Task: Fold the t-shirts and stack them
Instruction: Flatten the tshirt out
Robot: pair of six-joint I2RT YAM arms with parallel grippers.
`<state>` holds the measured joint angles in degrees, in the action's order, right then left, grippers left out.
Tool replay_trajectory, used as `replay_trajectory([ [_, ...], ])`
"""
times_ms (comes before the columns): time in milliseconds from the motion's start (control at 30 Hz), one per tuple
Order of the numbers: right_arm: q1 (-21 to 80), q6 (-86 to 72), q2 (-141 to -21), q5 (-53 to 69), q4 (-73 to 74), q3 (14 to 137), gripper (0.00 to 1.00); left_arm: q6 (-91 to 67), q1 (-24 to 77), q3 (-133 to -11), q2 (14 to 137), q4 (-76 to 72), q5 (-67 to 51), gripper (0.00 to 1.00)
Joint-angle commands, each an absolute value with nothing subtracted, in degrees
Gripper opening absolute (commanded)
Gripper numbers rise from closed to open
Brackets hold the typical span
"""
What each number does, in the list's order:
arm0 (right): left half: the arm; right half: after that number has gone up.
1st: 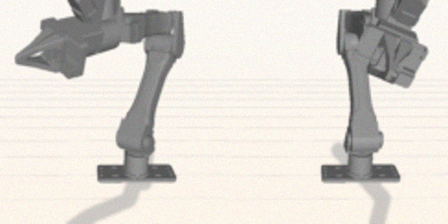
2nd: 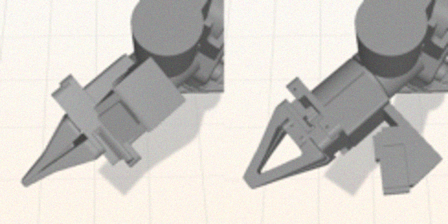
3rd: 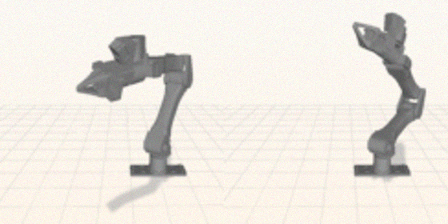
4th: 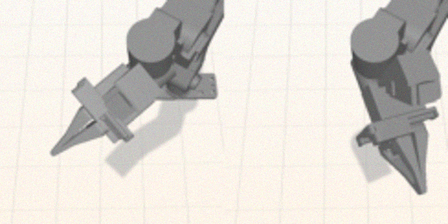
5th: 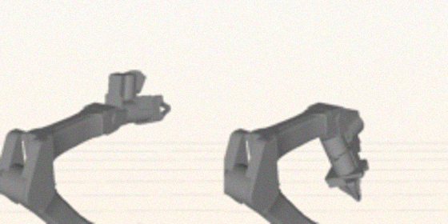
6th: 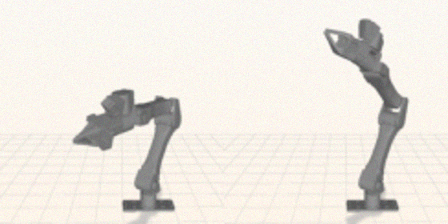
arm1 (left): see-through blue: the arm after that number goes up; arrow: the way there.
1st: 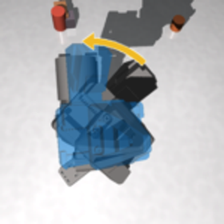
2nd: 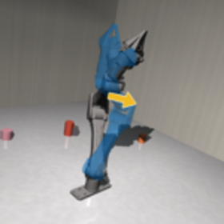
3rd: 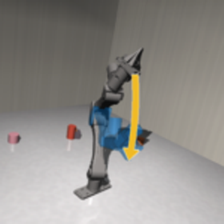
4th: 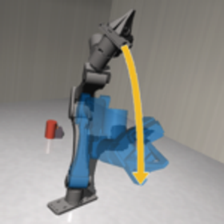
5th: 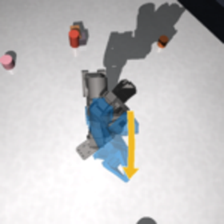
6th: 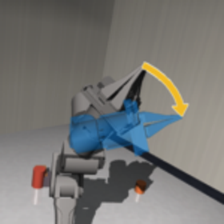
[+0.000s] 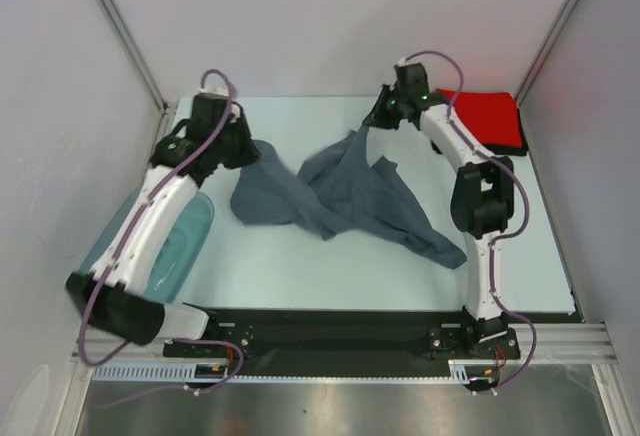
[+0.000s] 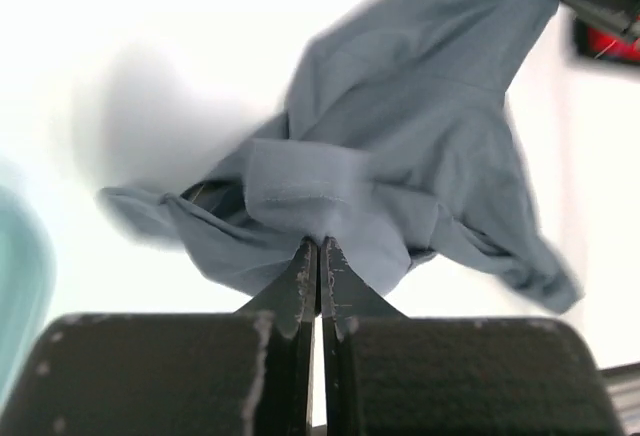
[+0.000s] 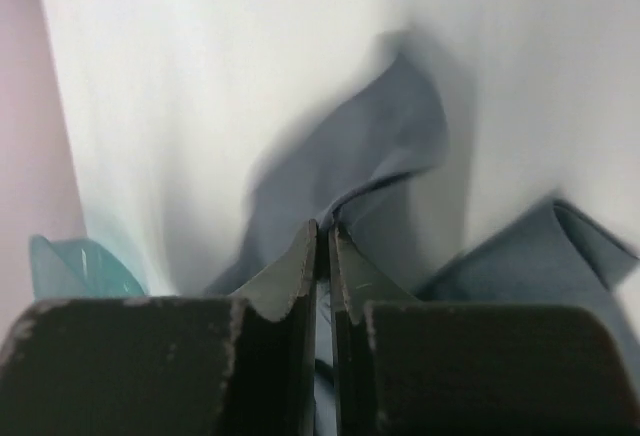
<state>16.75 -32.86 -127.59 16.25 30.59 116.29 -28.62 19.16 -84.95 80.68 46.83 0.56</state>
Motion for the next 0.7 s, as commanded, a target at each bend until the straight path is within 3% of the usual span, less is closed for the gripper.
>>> replay_trajectory([
  [0,13.89,-33.40,-118.49,10.55,24.09,119.97,0.00,-28.83,18.37,-87.61,67.70,50.62,6.84,0.00],
  [300,13.27,-31.03,-104.25,9.14,22.50,131.22,0.00,-26.46,17.67,-111.78,57.92,56.08,14.24,0.00],
  [667,11.69,-25.15,-79.99,3.96,8.17,122.86,0.00,-29.09,17.67,-125.95,54.93,51.77,9.76,0.00],
])
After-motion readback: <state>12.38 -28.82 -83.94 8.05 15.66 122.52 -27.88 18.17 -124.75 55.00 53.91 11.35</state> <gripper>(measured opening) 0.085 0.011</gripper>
